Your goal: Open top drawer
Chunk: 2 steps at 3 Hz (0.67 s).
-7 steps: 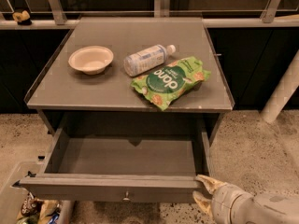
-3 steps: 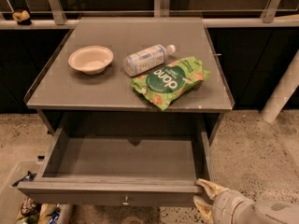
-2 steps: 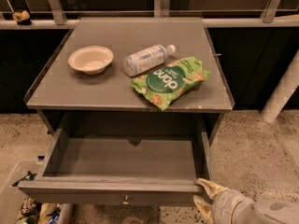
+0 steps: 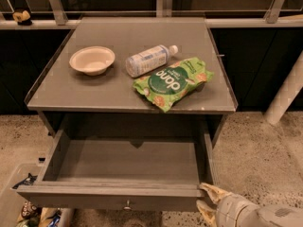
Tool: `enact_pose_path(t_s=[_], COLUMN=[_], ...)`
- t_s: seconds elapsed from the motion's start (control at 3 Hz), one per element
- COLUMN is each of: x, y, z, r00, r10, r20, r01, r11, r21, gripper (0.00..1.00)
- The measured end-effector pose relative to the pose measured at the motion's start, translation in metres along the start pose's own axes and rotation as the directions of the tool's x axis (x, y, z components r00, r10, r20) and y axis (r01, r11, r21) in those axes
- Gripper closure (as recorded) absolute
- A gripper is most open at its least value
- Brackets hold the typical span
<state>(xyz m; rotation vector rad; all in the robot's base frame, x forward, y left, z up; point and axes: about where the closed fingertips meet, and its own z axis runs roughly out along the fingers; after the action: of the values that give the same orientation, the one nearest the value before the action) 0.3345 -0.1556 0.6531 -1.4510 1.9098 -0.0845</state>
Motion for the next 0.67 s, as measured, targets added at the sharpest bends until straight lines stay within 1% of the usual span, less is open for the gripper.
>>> enact_pose_path(t_s=[0.67], x=[0.0], y=[0.0], z=[0.0], r00=[1.0], r10=[0.0], r20=[0.0], r01=[0.0], r11=[1.0], r21=[0.0], gripper=[0.4])
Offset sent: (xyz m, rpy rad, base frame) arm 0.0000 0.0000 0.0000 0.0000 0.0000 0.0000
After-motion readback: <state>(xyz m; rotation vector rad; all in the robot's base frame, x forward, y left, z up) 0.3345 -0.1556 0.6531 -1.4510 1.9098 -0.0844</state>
